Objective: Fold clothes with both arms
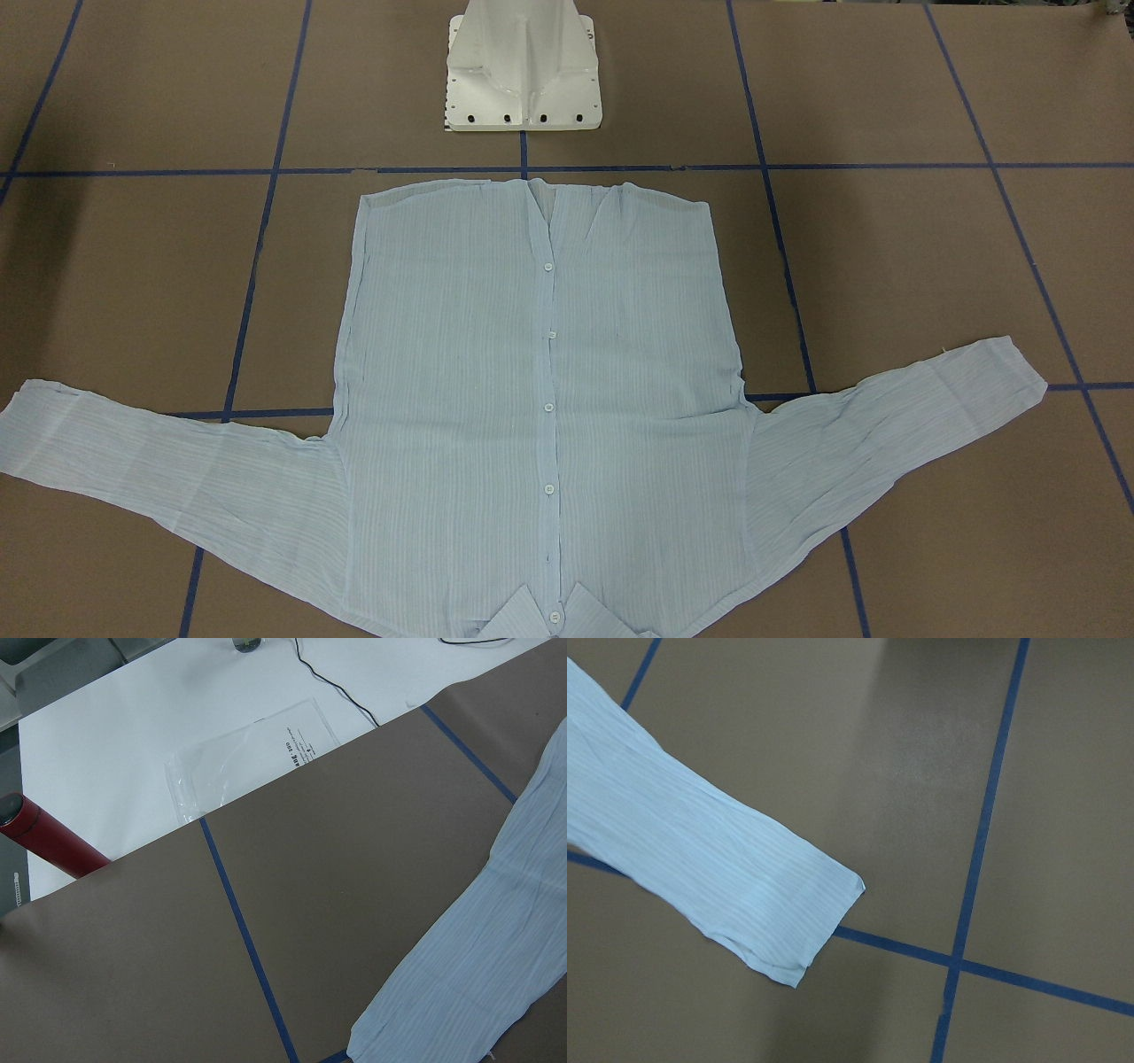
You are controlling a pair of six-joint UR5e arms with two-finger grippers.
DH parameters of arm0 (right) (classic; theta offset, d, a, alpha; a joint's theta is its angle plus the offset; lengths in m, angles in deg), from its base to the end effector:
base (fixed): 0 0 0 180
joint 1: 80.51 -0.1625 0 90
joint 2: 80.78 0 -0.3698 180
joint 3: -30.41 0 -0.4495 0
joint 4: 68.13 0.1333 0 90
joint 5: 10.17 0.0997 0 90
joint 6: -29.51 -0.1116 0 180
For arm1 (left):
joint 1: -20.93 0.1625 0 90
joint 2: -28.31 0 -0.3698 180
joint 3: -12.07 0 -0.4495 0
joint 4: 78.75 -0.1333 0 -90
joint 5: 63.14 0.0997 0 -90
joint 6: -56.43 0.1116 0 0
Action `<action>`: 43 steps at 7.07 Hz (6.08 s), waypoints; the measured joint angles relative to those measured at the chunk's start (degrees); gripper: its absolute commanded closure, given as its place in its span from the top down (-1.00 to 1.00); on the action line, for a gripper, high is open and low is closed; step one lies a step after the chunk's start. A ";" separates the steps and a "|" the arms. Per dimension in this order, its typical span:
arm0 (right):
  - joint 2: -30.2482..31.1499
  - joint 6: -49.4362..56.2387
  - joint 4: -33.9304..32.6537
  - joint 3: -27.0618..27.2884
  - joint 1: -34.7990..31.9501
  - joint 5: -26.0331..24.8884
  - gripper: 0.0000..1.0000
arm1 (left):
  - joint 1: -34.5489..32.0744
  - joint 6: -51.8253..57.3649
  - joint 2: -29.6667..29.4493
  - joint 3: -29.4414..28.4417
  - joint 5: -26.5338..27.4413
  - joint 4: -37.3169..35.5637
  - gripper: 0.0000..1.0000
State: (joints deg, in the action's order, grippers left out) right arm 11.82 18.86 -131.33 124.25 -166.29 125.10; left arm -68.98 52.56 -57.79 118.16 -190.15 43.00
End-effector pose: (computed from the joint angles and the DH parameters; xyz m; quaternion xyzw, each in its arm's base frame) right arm 0.0128 -0.5600 0.5446 0.1734 -0.3992 -0.0429 0.8993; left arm -0.0653 -0.5479 0.4315 0.3444 0.3064 0.0897 0.8829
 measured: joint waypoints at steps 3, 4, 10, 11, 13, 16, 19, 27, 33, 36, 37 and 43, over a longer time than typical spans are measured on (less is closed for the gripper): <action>0.02 -23.92 22.77 -9.99 10.74 -10.02 0.65 | 0.00 -0.17 -0.03 0.09 -0.07 0.24 1.00; -0.87 -30.14 27.25 -12.95 13.73 -12.20 0.56 | 0.00 -0.18 -0.03 0.13 -0.08 0.25 1.00; -7.90 -40.91 30.49 -21.77 22.49 -22.83 0.33 | 0.00 -0.10 0.06 0.17 -0.76 0.25 1.00; -8.57 -40.93 30.50 -22.63 22.89 -23.39 0.30 | 0.00 -0.11 0.06 0.18 -0.78 0.25 1.00; -8.92 -40.94 30.51 -23.73 23.50 -24.35 0.25 | 0.01 -0.11 0.01 0.18 -0.79 0.25 1.00; -8.53 -40.94 30.52 -24.25 23.84 -24.73 -0.10 | 0.08 -0.09 -0.03 0.22 -0.78 0.33 1.00; -8.21 -40.99 30.53 -24.22 24.00 -24.69 -1.00 | 0.09 -0.09 -0.03 0.25 -0.79 0.34 1.00; -14.78 -41.26 30.08 -8.38 26.39 -25.44 -1.00 | 0.06 -0.09 0.05 0.08 -0.78 0.42 1.00; -41.23 -49.07 29.75 -15.02 51.11 -52.23 -1.00 | 0.00 -0.06 0.46 0.08 -0.79 0.43 1.00; -51.47 -49.18 29.55 -24.80 57.09 -58.83 -1.00 | 0.00 -0.09 0.49 -0.10 -0.78 0.43 1.00; -53.09 -49.14 29.40 -26.62 58.07 -59.38 -1.00 | 0.00 -0.11 0.50 -0.14 -0.79 0.41 1.00; -63.59 -54.71 5.50 -30.13 59.68 -59.45 0.97 | 0.03 -0.09 0.41 -0.93 -0.78 0.42 1.00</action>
State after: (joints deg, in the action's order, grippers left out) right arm -51.77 -35.85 -125.83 94.12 -106.61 65.65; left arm -68.95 52.47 -57.38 117.23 -190.93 43.42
